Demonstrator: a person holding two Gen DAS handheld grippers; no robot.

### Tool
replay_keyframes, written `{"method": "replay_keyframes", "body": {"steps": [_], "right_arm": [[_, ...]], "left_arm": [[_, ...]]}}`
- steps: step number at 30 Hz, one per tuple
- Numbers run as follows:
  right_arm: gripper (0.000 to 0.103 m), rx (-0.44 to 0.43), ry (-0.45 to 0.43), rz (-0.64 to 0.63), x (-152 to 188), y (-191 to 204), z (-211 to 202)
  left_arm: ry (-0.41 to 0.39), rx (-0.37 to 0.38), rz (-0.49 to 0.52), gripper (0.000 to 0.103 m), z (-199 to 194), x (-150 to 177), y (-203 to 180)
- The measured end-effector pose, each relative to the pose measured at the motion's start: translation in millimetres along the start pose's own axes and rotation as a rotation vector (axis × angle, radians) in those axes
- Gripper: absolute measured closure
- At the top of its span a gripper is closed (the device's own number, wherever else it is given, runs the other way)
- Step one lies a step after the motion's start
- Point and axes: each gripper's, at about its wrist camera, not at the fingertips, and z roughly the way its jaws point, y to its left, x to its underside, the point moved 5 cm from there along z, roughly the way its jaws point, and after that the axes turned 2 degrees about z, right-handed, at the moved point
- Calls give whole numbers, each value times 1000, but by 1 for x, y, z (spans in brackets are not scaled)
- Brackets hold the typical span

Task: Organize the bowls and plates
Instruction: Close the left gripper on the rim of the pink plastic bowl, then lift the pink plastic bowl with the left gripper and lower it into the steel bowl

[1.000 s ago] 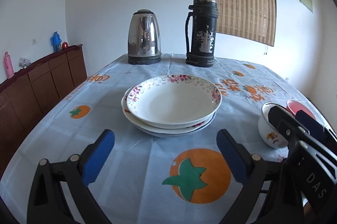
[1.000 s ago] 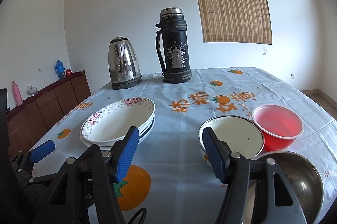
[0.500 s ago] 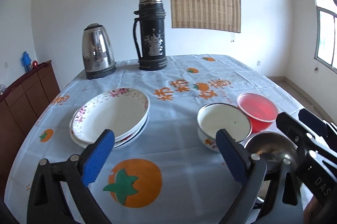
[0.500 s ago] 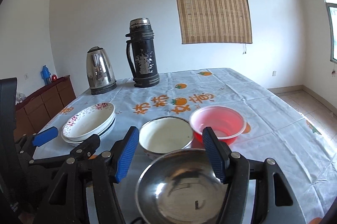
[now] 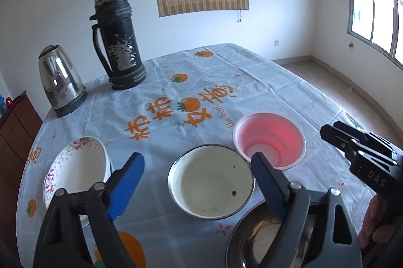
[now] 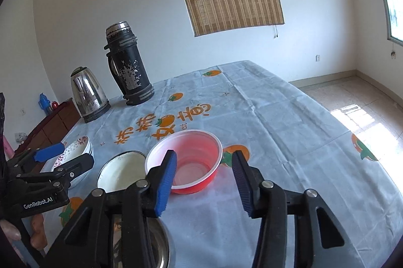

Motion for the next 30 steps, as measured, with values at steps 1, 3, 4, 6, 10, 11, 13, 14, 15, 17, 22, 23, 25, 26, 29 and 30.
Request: {"method": "replay_keyframes", "body": {"steps": [1,3,4,6,10,11,13,14,15,17,22,23,25,26,29,30], "right_arm": [[62,-12,17,3,0,-3,7],[62,-33,35,19,1,-9,18],[62,-40,42,28,3,-10,22],[62,-65,70,58,8,-15,32],[62,-96,106,95,10,-20,45],[62,-100,108,98,9,-21,47],[65,-113,123,108,9,-22,52],[68,-124,137,113,10,-21,55],[69,-133,151,119,12,-21,57],[69,-139,163,126,14,-23,60],[72,-160,195,139,18,-23,69],[75,-170,206,141,20,-22,70],[76,-177,218,132,22,-19,73],[76,-171,217,123,22,-17,73],[76,-170,218,120,23,-17,73],[76,-171,218,125,24,-18,73]], "left_arm": [[11,6,10,16,7,-4,-3],[31,0,28,16,17,-10,-8],[40,-4,35,16,24,-13,-9],[66,14,39,22,35,-17,-13],[111,48,60,30,56,-23,-27],[123,52,76,30,61,-24,-32],[142,57,98,31,71,-27,-41],[154,60,106,32,75,-28,-44],[163,58,112,33,79,-29,-47],[178,57,120,39,86,-30,-51],[258,69,126,70,103,-23,-57],[273,82,117,77,106,-22,-57],[284,87,106,82,108,-21,-58],[286,92,104,84,109,-21,-59],[284,89,110,86,109,-21,-61],[280,88,110,88,109,-22,-61]]}}
